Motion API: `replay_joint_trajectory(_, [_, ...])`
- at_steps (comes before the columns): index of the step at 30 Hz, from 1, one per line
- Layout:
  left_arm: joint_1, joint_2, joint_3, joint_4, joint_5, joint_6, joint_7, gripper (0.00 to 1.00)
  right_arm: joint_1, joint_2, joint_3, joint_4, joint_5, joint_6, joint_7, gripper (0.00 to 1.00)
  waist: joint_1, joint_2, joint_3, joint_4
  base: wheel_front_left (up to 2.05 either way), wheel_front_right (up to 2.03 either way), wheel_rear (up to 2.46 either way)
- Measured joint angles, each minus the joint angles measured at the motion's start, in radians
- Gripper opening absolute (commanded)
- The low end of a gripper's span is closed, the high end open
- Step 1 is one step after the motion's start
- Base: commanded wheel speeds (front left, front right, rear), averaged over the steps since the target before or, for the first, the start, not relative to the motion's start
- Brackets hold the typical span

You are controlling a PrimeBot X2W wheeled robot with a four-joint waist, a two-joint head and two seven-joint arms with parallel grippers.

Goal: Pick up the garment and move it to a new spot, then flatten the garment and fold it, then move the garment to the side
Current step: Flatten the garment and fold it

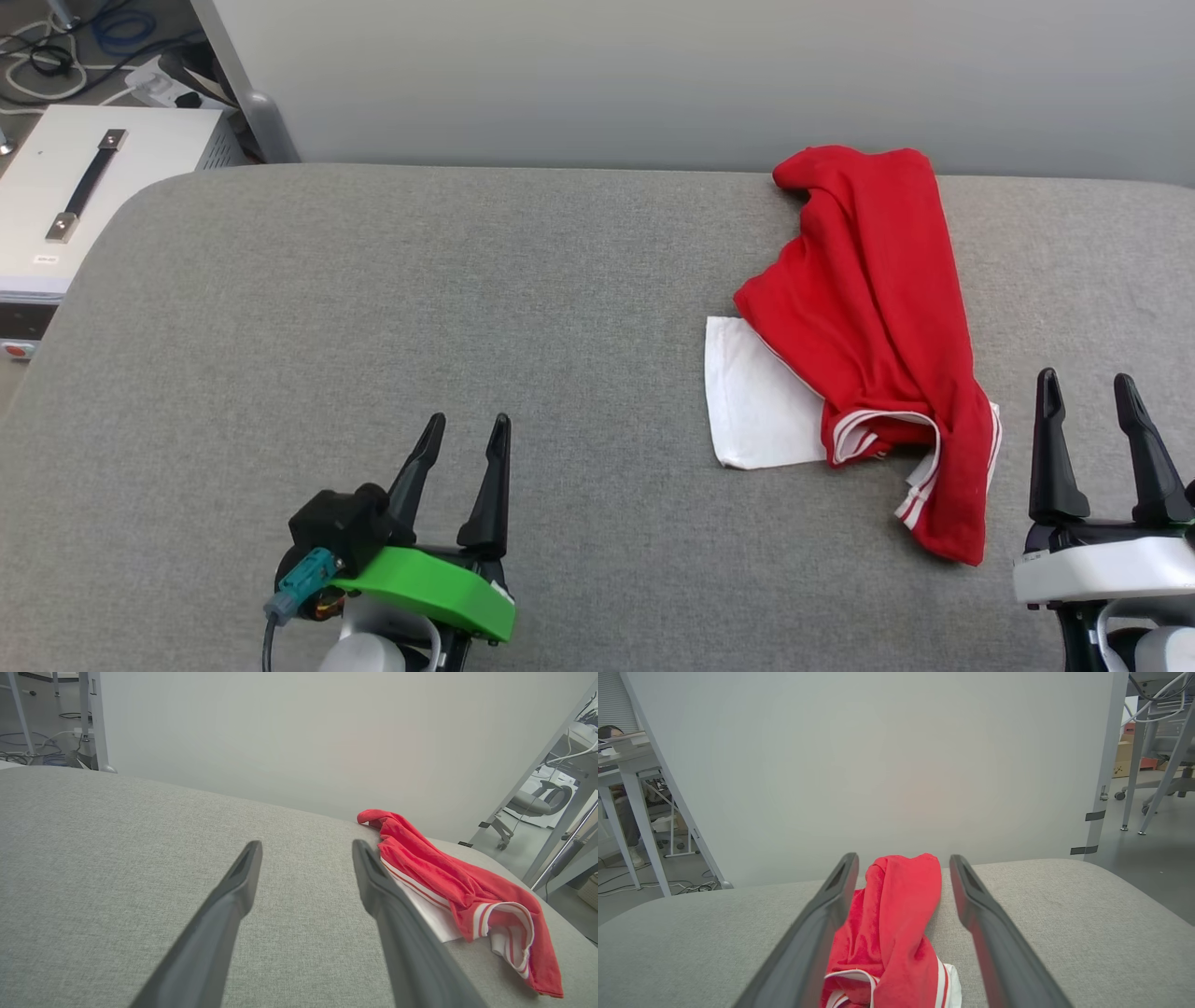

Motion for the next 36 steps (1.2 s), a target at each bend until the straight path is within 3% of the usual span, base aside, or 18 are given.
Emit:
replay_joint_trajectory(5, [-0.014,0.0,-0.03,0.021,0.015,0.0,0.0,1.0,0.0,-0.005,-0.001,-0.004,0.0,0.0,0.0,1.0,0.0,0.0,0.02,-0.007,0.0,0.0,0.0])
replay_joint_trajectory(9, [-0.089,0.004,-0.158,0.089,-0.018,-0.001,0.051,1.0,-0.001,-0.014,0.009,-0.014,0.011,0.0,0.0,1.0,0.0,0.0,0.046,-0.019,0.0,0.0,0.0])
replay_joint_trajectory(17, [-0.344,0.006,-0.295,0.174,-0.009,0.001,0.436,1.0,-0.007,-0.043,0.006,-0.058,0.01,0.0,0.0,1.0,0.0,0.0,0.116,-0.05,0.0,0.0,0.0])
replay_joint_trajectory(18, [-0.366,0.004,-0.307,0.182,-0.013,0.008,0.485,1.0,-0.01,-0.045,0.007,-0.061,0.01,0.0,0.0,1.0,0.0,0.0,0.123,-0.054,0.0,0.0,0.0])
replay_joint_trajectory(19, [-0.413,0.002,-0.339,0.21,-0.029,0.034,0.615,1.0,-0.016,-0.044,0.014,-0.073,0.007,0.0,0.0,1.0,0.0,0.0,0.139,-0.067,0.0,0.0,0.0])
replay_joint_trajectory(23, [-0.484,0.001,-0.374,0.238,-0.047,0.089,0.755,1.0,-0.03,-0.037,0.038,-0.089,-0.007,0.0,0.0,1.0,0.0,0.0,0.168,-0.098,0.0,0.0,0.0])
replay_joint_trajectory(29, [-0.561,0.0,-0.435,0.258,-0.108,0.164,0.794,1.0,-0.058,-0.031,0.049,-0.094,-0.01,0.0,0.0,1.0,0.0,0.0,0.225,-0.141,0.0,0.0,0.0])
replay_joint_trajectory(36, [-0.609,-0.001,-0.493,0.333,-0.116,0.191,0.793,1.0,-0.08,-0.021,0.049,-0.094,-0.01,0.0,0.0,1.0,0.0,0.0,0.269,-0.17,0.0,0.0,0.0])
